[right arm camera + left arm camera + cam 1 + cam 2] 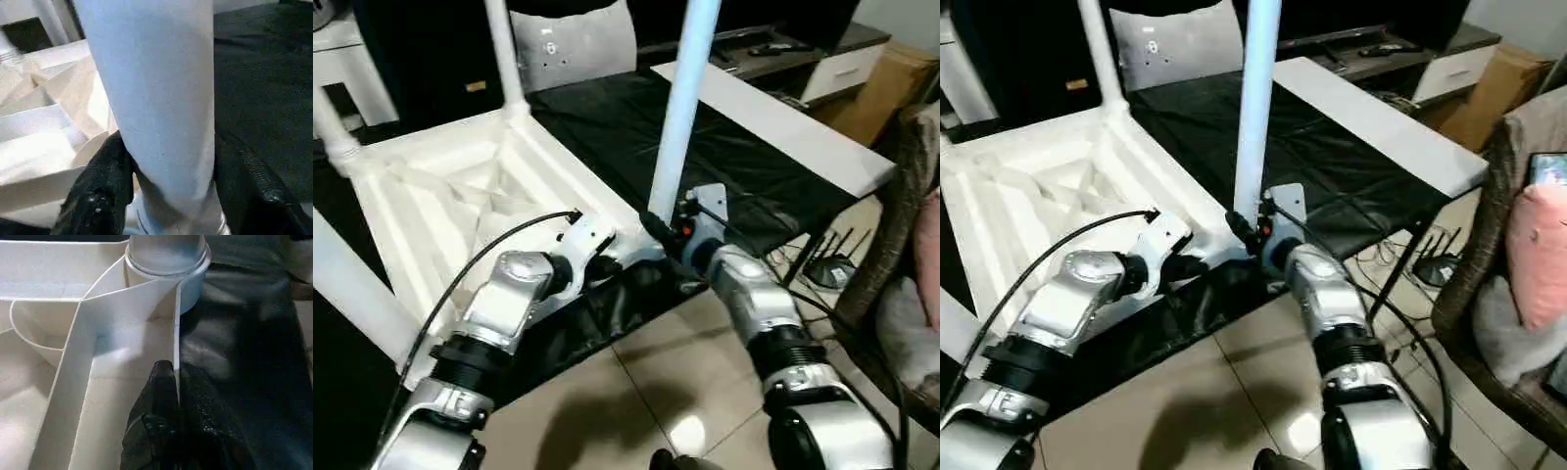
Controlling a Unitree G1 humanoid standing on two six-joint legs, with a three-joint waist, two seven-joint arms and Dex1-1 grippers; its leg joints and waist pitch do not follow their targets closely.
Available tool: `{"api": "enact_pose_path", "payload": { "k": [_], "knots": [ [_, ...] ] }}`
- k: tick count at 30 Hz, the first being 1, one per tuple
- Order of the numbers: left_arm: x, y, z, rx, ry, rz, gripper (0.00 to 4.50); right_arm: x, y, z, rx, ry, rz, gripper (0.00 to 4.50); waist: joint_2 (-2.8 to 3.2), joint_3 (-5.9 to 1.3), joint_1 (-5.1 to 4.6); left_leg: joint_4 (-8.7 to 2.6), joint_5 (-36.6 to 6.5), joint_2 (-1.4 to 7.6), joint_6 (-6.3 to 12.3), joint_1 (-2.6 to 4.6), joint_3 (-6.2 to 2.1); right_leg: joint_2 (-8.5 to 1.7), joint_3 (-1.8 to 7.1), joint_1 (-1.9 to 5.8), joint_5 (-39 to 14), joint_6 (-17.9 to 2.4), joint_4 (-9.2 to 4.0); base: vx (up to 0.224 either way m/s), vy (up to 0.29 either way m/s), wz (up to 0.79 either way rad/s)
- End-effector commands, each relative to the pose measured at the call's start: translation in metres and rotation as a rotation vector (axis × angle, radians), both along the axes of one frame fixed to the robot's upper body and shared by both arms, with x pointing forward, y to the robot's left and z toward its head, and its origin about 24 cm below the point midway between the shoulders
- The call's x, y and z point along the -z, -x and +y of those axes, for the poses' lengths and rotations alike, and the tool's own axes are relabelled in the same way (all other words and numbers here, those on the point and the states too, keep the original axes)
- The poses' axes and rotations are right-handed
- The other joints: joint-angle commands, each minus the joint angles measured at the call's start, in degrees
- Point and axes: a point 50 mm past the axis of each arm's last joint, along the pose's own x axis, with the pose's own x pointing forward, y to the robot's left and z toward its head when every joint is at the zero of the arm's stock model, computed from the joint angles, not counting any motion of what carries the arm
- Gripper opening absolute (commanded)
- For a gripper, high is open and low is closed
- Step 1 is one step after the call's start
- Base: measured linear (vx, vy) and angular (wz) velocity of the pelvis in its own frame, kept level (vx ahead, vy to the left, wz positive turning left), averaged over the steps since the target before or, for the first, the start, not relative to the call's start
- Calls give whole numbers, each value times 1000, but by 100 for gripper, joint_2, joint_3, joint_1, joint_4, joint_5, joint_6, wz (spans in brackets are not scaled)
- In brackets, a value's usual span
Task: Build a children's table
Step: Rotate leg to tighten
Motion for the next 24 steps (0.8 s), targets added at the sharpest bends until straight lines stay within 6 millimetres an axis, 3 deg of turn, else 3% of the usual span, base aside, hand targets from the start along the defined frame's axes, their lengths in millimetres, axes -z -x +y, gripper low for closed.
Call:
{"api": "enact_pose_path", "payload": {
  "k": [1,4,7,8,9,11,13,15,17,19,21,22,24],
  "knots": [
    [-33,-8,-25,67,67,-132,0,5,11,39,-151,6,34,299,1,-518,98,-360,-75,-199,599,-129,206,-287,346,529,-2097,-400,-236,0,0,0],
    [-30,-6,-21,103,42,-143,0,8,10,31,-88,34,-1,316,-16,-555,161,-340,430,-198,723,-161,208,-289,400,550,-1648,-568,-109,0,0,0],
    [-29,-4,-18,136,33,-147,0,6,11,22,-93,17,-43,356,-40,-562,203,-317,620,-220,796,-189,225,-274,446,549,-1428,-624,-30,0,0,0],
    [-27,-4,-14,150,22,-144,0,4,14,14,-110,20,-97,359,-43,-544,244,-324,559,-223,841,-161,248,-271,456,527,-1481,-624,-57,0,0,0],
    [-26,-4,-10,171,5,-158,0,3,17,4,-111,18,-140,359,-80,-513,272,-329,427,-222,853,-148,273,-260,466,501,-1627,-571,-88,0,0,0],
    [-25,-7,-2,179,-23,-168,0,1,23,-9,-117,-8,-163,382,-62,-492,360,-357,227,-222,786,-114,291,-239,471,493,-1930,-428,-138,0,0,0],
    [-24,-10,6,182,-52,-178,0,0,31,-23,-109,-33,-172,405,-104,-446,395,-376,0,-238,709,-109,306,-213,469,482,-2242,-212,-203,0,0,0],
    [-24,-12,12,174,-75,-187,0,0,37,-31,-107,-35,-181,412,-83,-446,417,-380,-132,-250,636,-97,309,-202,457,477,-2436,-56,-229,0,0,0],
    [-24,-16,26,194,-114,-234,0,-2,56,-47,-137,-51,-208,438,-76,-406,443,-383,-477,-310,521,-102,308,-157,380,473,-2898,405,-369,0,0,0],
    [-26,-18,32,189,-104,-247,0,-2,67,-52,-161,-31,-211,449,-92,-417,424,-370,-586,-328,492,-109,308,-127,329,470,-3016,600,-423,0,0,0],
    [-29,-19,37,192,-91,-258,43,3,75,-55,-175,11,-170,450,-66,-421,428,-372,-620,-324,475,-96,312,-113,315,465,-2999,673,-450,0,0,0],
    [-31,-19,39,197,-71,-264,54,5,80,-58,-172,37,-130,450,-85,-429,407,-380,-601,-323,464,-140,289,-88,280,508,-2898,721,-462,0,0,0],
    [-35,-18,39,190,-19,-257,58,7,84,-61,-145,49,-96,450,-66,-420,383,-384,-678,-308,446,-110,293,-110,266,475,-2959,627,-492,0,0,0]
  ]
}}
